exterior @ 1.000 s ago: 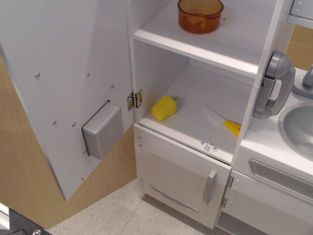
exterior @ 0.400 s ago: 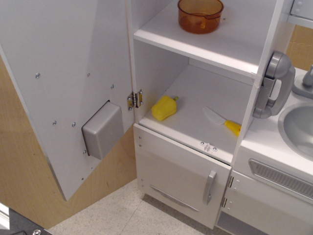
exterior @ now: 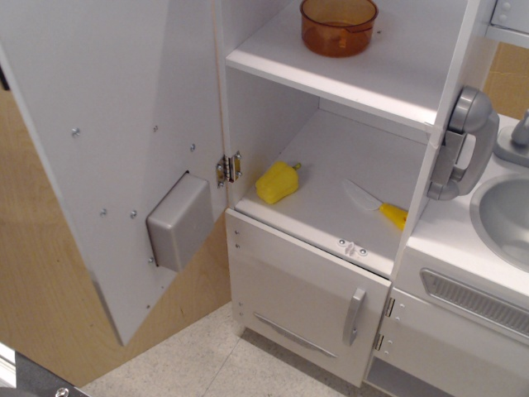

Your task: Close fridge

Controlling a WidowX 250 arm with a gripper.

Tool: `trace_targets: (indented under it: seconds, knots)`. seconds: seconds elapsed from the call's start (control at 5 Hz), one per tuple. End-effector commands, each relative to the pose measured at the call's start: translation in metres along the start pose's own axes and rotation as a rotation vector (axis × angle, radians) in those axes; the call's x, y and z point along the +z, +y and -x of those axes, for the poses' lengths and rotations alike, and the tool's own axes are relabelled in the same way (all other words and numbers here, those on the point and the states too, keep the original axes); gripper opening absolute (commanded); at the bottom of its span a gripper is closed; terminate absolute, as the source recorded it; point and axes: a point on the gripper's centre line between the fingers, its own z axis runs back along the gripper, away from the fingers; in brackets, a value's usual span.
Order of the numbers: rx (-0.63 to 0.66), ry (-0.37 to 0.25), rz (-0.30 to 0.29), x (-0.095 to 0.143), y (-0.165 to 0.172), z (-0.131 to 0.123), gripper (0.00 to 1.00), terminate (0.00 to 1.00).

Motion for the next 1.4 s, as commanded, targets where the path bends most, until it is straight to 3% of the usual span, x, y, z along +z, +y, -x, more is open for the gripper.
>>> trace_targets:
  seconds: [0.0,0.6,1.2]
  knots:
    - [-0.021,0.039,0.083,0.009,-0.057,-0.016,1.0,0.0]
    - [0.09,0.049,0.119,0.015,-0.138,-0.067,1.0,0.0]
    - [0.099,0.025,0.162,0.005,-0.167,-0.104,1.0,0.0]
